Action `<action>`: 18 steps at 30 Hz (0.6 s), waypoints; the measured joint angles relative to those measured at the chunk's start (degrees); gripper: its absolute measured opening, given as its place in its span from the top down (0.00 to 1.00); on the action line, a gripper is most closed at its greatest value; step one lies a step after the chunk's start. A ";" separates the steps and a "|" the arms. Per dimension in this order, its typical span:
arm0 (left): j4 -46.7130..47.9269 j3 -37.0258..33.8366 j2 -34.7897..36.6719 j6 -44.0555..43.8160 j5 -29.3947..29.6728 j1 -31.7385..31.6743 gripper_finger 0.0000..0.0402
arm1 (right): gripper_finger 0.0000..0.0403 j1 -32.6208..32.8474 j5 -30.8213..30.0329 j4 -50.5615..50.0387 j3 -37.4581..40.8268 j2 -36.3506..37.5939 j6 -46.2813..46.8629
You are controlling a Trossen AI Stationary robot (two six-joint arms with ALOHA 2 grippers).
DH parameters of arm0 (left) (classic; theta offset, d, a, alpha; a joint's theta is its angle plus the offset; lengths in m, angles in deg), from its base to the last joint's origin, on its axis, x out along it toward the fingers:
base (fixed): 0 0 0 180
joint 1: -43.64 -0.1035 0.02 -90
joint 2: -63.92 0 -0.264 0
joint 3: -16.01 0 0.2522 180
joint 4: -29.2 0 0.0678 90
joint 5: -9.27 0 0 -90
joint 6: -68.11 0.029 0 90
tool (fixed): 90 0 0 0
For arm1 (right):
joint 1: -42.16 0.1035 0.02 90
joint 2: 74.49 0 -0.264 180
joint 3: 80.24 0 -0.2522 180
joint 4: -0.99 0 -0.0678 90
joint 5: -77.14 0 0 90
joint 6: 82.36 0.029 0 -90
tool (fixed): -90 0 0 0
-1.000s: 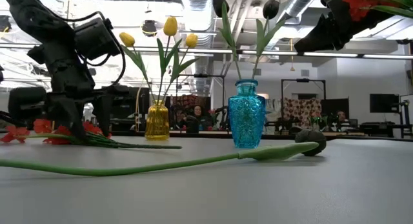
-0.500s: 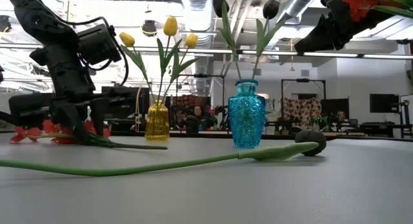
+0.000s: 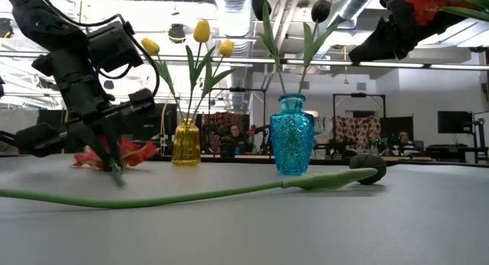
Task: Sort flowers into vase by color
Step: Put the red flowers into the transparent vase
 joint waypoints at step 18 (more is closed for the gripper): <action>-26.97 -0.17 -0.13 32.98 25.41 22.42 1.00 | 0.59 0.01 0.54 -0.96 0.00 0.00 -0.02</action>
